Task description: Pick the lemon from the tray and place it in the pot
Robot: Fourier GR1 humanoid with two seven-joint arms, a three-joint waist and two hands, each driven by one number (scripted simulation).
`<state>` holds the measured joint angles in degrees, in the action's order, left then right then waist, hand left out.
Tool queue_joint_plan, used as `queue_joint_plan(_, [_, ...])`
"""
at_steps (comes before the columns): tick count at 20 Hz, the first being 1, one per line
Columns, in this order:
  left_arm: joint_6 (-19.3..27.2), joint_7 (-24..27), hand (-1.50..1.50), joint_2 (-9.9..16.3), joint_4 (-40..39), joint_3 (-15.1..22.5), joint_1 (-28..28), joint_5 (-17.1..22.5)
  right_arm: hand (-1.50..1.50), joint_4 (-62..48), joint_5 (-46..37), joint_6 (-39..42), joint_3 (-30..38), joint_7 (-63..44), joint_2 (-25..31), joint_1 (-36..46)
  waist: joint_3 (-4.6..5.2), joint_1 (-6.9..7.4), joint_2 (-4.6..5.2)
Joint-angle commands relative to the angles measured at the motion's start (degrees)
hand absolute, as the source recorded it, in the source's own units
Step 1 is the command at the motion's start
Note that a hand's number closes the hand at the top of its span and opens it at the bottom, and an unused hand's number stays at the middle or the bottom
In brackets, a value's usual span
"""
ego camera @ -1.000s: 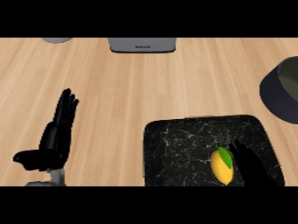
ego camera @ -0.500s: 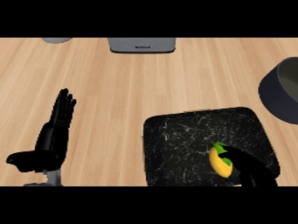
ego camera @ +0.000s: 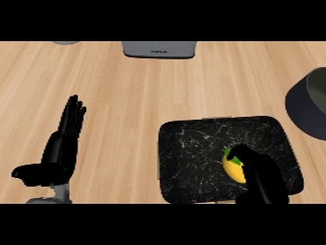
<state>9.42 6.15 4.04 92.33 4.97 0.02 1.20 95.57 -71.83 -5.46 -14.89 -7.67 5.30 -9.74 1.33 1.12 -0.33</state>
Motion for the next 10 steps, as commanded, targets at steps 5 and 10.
queue_joint_plan(5, [-1.3, -1.6, 0.0, 0.0, 1.2, 0.3, 0.6, 1.1, 1.5, -15.0, -0.3, 11.5, -3.6, -17.2, -5.1, 22.8, -1.34, 0.84, 0.59])
queue_joint_plan(10, [-1.4, 0.9, 0.0, 0.8, -1.0, -2.2, 0.7, 1.2, 1.5, -9.2, -2.2, 3.7, -5.4, -19.3, -5.2, 23.0, -1.33, -0.71, 0.32])
